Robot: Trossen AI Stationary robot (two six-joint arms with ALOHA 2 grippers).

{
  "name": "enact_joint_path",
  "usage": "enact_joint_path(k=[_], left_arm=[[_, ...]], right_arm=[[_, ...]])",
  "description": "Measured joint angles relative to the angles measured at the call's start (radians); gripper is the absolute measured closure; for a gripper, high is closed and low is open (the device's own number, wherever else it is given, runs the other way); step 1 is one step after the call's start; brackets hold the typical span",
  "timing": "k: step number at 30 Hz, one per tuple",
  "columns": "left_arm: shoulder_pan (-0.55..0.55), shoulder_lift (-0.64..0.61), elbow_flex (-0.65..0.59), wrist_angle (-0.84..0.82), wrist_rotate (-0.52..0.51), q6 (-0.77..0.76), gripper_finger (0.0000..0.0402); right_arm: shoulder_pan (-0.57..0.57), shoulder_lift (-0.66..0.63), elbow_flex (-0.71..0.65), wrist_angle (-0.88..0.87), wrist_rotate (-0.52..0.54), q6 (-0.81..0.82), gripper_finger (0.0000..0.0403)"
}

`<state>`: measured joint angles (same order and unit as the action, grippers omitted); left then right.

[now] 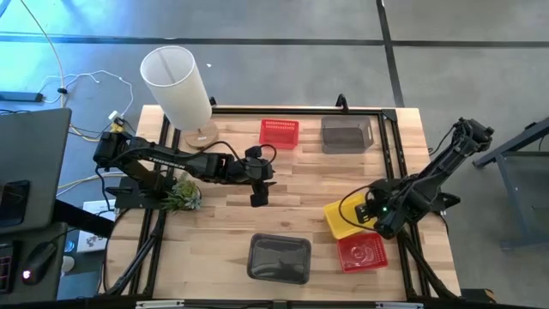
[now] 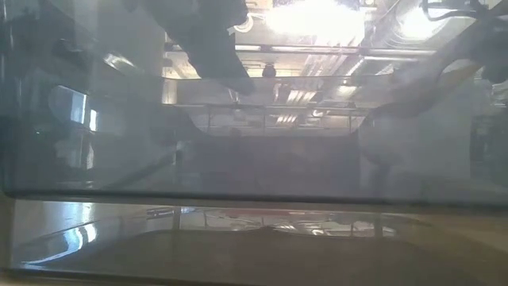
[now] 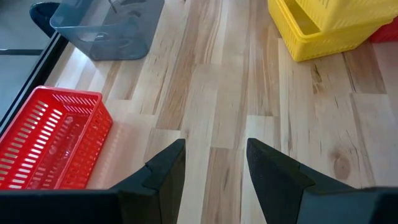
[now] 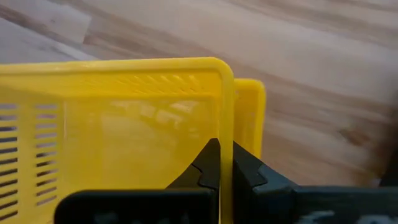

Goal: Stack baskets by color
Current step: Stack the left yellow bin into the stacked yellow bins

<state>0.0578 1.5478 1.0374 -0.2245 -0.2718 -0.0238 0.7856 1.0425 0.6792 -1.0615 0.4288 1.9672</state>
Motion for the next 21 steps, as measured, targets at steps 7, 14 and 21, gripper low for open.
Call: enact_joint_path(k=[7,14,21], left_arm=[[0.0,0.0,0.0,0.0,0.0,0.0,0.0245],[0.0,0.0,0.0,0.0,0.0,0.0,0.0245],[0.0,0.0,0.0,0.0,0.0,0.001,0.0245]], right_arm=[[0.0,0.0,0.0,-0.037,-0.012,0.044,0.0403],[0.0,0.0,0.0,-0.025,-0.016,0.058,0.0403],[0.0,0.0,0.0,-0.031,0.006,0.054,0.0386]])
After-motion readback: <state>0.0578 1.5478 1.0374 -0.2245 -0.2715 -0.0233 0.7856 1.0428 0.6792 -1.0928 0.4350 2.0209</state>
